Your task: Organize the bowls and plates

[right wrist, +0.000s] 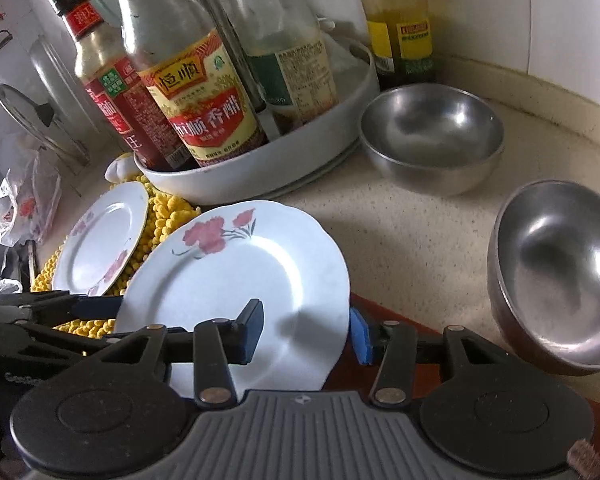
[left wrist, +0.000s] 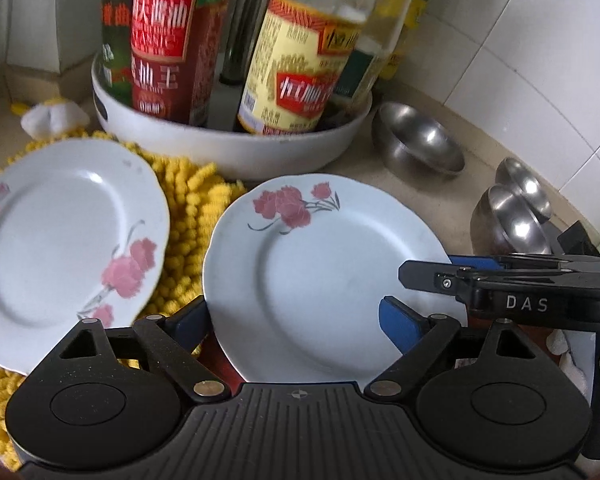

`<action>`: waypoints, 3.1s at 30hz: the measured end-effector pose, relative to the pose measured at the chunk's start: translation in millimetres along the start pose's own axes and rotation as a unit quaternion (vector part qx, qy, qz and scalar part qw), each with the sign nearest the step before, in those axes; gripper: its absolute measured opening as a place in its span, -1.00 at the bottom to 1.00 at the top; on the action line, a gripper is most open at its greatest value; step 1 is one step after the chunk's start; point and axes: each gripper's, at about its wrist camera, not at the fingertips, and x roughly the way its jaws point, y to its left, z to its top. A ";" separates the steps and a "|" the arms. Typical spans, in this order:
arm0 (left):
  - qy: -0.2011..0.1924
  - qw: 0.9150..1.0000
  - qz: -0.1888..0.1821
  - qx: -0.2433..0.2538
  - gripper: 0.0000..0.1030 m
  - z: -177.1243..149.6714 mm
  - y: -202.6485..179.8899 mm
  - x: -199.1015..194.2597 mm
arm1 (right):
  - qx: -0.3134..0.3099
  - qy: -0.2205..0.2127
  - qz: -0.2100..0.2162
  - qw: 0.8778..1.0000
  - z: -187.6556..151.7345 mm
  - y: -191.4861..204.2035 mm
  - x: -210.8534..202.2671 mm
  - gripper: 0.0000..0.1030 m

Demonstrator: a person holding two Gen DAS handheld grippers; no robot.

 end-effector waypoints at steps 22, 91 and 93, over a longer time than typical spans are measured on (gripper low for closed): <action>0.027 0.992 -0.069 0.103 0.81 -36.7 -63.5 -16.8 | 0.066 -0.019 -0.057 0.996 -67.4 -10.8 -86.9 -0.17; -0.016 0.996 0.068 -0.059 0.85 23.1 175.0 -33.9 | -0.097 0.042 0.020 0.994 23.1 151.3 88.3 -0.17; -0.012 0.996 0.064 -0.061 0.85 24.0 177.6 -29.3 | -0.096 0.048 0.027 0.994 23.9 153.0 94.1 -0.17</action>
